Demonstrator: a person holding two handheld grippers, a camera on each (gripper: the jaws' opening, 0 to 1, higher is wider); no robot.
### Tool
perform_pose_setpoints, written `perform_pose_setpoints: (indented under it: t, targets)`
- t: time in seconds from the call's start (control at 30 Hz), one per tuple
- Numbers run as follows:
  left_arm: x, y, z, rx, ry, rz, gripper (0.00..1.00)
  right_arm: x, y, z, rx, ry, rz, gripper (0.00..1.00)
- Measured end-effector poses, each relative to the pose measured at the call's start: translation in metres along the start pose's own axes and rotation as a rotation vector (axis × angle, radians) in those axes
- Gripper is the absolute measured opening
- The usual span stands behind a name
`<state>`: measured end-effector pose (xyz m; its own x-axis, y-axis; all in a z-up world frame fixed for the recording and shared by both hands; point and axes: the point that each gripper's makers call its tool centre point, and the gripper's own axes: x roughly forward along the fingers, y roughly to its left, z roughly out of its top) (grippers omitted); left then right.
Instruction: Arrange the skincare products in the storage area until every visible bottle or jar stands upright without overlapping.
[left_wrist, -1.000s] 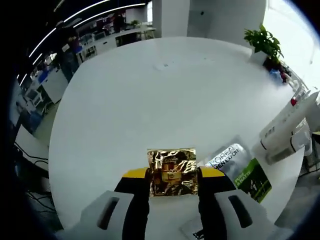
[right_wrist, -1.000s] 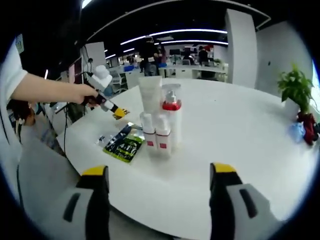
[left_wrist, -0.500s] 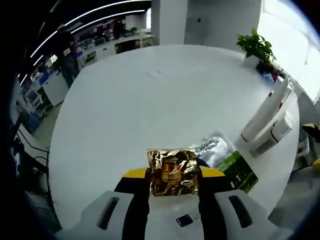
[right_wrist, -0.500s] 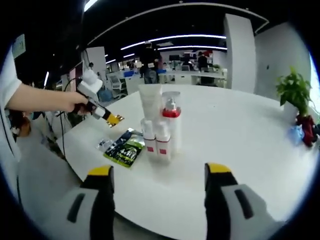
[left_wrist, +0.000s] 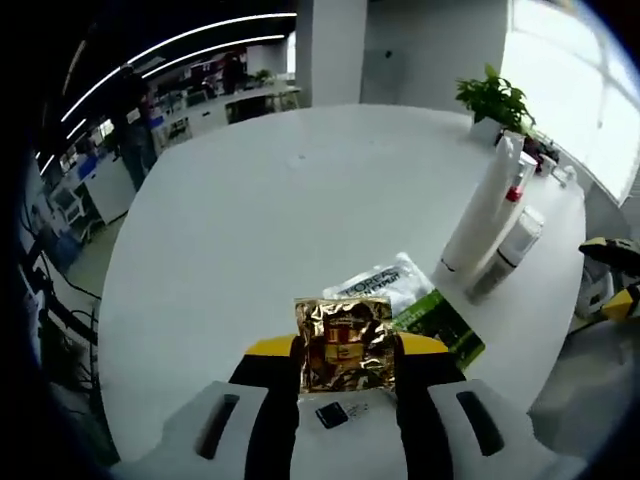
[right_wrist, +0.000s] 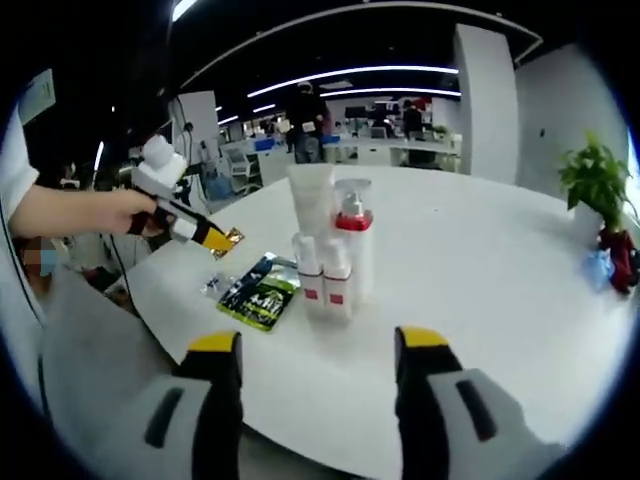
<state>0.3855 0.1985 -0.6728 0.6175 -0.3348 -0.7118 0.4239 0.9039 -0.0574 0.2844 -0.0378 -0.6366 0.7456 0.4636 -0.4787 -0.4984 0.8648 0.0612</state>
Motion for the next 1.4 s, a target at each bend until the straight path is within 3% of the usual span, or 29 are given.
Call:
perform_pose_setpoints:
  t: [0.47, 0.67, 0.87, 1.07, 1.17, 1.4]
  targets:
    - [-0.028, -0.027, -0.004, -0.010, -0.081, -0.019, 0.34, 0.001, 0.008, -0.001, -0.017, 0.011, 0.036, 0.54]
    - [-0.040, -0.043, -0.008, -0.009, -0.102, -0.030, 0.34, 0.001, 0.017, -0.002, -0.023, 0.017, 0.076, 0.44]
    - [-0.054, -0.062, -0.015, 0.018, -0.127, -0.040, 0.34, 0.001, 0.029, -0.004, 0.040, 0.049, 0.155, 0.26]
    - [-0.064, -0.074, -0.016, 0.036, -0.146, -0.061, 0.34, 0.002, 0.041, -0.004, 0.046, 0.065, 0.203, 0.29]
    - [-0.067, -0.078, -0.014, 0.038, -0.163, -0.067, 0.34, 0.005, 0.056, 0.005, 0.088, 0.045, 0.249, 0.29]
    - [-0.072, -0.094, -0.015, 0.049, -0.185, -0.087, 0.34, 0.019, 0.086, 0.022, 0.054, 0.027, 0.315, 0.28]
